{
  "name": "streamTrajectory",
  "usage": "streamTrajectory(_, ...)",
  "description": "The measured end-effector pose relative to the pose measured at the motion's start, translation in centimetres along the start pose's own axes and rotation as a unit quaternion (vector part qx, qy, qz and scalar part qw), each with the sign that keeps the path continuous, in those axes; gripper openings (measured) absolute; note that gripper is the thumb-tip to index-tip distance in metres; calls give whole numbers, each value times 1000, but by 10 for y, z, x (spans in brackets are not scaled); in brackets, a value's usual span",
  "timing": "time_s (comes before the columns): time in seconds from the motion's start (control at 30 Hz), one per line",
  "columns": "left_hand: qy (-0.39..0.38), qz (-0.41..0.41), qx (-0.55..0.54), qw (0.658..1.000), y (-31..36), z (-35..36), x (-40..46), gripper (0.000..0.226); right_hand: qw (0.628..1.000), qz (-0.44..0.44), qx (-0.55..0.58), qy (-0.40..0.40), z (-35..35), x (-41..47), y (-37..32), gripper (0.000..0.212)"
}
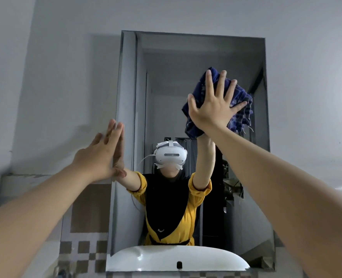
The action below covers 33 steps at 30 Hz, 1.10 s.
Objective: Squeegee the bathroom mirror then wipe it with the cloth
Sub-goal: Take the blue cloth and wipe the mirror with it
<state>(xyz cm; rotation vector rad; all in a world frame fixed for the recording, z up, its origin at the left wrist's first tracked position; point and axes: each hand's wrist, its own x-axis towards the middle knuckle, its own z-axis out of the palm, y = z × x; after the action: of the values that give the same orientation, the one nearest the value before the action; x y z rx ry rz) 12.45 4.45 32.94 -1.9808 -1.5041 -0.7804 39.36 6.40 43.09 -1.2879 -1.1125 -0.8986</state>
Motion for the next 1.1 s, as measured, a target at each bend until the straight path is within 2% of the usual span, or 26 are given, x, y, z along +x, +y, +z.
streamTrajectory(0.23,-35,-21,-22,999,-5,8,-9,118,998,-48,23,-21,11,-18,-48,77)
streamTrajectory(0.33,-32,2,-62,998,-18,15,-11,111,995,-95,11,-39,18,-29,-69,77)
streamTrajectory(0.53,-40,72,-130,988,-44,24,-14,117,989,-137,4,-56,27,-45,-113,77)
streamTrajectory(0.67,-9,86,-158,984,-51,35,-15,116,978,-197,-12,-69,35,-52,-135,77)
streamTrajectory(0.93,17,101,-163,981,-59,41,-18,110,925,-364,-64,-92,28,-53,-126,74)
streamTrajectory(1.1,29,117,-178,977,-64,45,-19,108,907,-402,-82,-90,24,-59,-95,76)
